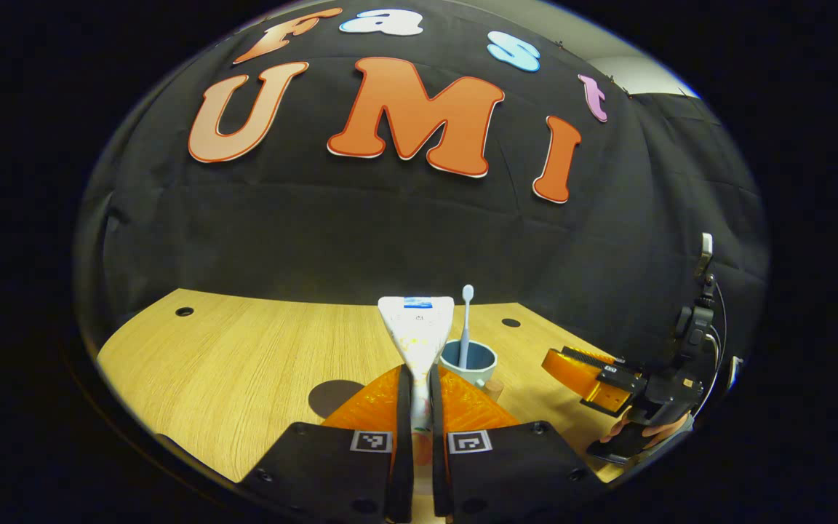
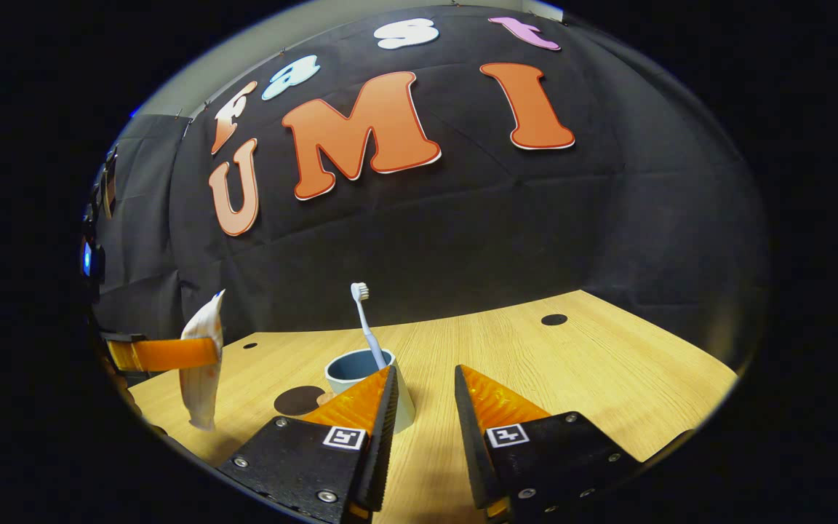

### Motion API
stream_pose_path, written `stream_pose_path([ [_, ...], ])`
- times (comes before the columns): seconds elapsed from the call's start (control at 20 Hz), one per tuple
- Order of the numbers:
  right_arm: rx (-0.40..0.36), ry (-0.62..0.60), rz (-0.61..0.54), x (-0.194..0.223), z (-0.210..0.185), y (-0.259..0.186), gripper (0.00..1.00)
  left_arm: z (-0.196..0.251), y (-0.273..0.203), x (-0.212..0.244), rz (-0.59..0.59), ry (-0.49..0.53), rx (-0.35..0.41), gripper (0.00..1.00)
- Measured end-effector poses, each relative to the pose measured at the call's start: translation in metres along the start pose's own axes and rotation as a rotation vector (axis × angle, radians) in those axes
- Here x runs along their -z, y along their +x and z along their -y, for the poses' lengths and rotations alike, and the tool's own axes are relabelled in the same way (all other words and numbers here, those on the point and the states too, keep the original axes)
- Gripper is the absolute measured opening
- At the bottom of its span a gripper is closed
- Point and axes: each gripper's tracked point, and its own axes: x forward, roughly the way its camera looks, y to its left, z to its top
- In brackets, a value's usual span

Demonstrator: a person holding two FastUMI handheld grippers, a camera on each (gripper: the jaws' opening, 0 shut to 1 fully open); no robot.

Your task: Put the toothbrush and toothpaste on the desktop into the cup, then pick up the cup and place it on the coaster on the desktop.

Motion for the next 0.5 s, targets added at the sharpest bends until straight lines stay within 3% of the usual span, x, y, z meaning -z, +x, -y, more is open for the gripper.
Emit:
stream_pose_path([
  [0.5,-0.037,-0.051,-0.040,0.014,-0.002,-0.039,0.65,0.032,0.040,-0.035,0.174,-0.009,0.081,0.14],
])
